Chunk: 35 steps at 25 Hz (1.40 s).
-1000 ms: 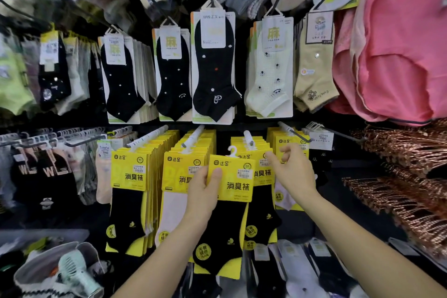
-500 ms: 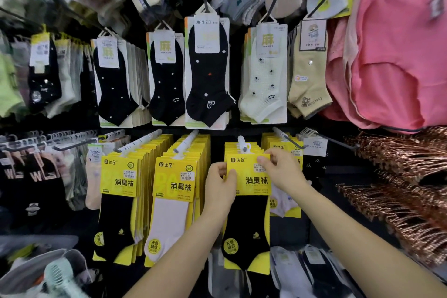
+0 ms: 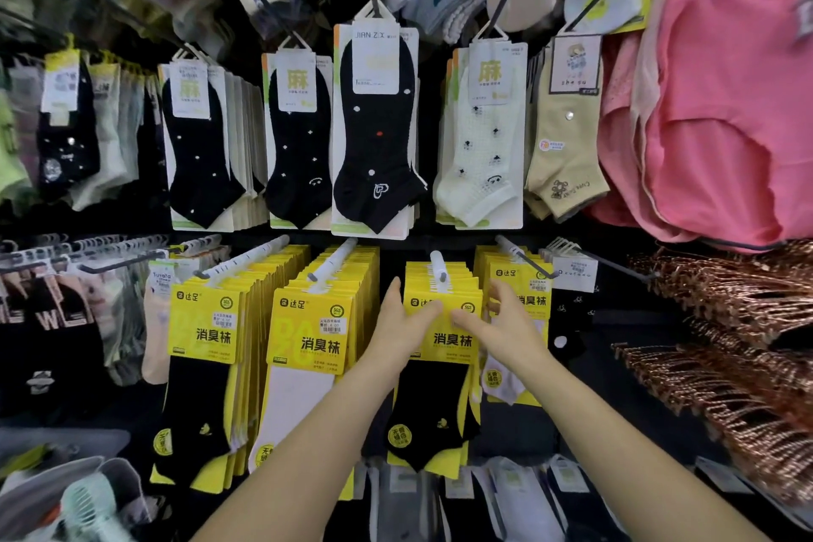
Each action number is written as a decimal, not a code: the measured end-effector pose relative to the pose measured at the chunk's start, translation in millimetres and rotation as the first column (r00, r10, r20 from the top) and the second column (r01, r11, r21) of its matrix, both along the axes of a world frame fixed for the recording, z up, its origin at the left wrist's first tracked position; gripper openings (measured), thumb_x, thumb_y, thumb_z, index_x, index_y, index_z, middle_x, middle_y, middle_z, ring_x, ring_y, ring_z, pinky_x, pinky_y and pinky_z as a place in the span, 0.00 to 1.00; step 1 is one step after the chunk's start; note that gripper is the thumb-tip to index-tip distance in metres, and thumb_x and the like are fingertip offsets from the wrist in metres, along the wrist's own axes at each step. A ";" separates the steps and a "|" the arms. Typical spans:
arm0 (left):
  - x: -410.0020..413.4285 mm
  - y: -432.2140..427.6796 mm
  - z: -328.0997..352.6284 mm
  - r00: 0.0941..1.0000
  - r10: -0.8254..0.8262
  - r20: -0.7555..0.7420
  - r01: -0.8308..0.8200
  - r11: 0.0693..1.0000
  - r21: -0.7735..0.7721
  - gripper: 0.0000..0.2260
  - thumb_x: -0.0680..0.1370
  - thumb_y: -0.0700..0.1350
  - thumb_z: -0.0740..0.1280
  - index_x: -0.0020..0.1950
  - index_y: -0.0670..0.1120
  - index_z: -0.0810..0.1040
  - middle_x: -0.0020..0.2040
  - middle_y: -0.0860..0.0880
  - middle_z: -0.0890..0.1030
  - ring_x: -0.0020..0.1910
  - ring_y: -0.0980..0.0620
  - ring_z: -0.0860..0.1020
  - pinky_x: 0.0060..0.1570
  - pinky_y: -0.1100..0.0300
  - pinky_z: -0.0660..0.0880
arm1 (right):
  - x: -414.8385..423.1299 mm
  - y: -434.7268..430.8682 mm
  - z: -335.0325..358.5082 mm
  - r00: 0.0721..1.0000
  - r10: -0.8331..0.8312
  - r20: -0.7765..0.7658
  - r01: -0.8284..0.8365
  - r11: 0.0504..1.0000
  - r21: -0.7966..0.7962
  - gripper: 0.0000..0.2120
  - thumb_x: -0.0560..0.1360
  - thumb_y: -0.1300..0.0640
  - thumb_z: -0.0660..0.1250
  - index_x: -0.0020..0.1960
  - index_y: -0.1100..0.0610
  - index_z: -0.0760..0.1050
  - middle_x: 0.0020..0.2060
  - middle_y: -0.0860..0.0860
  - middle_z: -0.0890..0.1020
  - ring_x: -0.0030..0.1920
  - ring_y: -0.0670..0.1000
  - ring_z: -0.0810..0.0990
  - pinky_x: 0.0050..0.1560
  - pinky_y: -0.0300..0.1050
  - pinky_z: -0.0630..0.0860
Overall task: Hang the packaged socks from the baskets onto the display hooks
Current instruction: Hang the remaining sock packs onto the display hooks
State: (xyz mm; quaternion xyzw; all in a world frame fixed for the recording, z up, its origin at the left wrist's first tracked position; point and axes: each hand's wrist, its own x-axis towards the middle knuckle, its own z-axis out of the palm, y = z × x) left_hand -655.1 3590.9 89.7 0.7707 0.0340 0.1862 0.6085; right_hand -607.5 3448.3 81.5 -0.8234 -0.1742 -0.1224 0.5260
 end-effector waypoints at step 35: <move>-40.6 17.3 -118.8 0.962 -0.103 -0.253 0.104 0.995 -0.012 0.50 0.64 0.70 0.67 0.77 0.48 0.53 0.74 0.49 0.63 0.72 0.49 0.64 0.70 0.52 0.64 | -50.0 -6.1 -101.1 0.930 0.277 -0.243 -0.253 0.959 0.124 0.30 0.74 0.55 0.69 0.72 0.53 0.59 0.68 0.51 0.70 0.65 0.47 0.72 0.61 0.37 0.70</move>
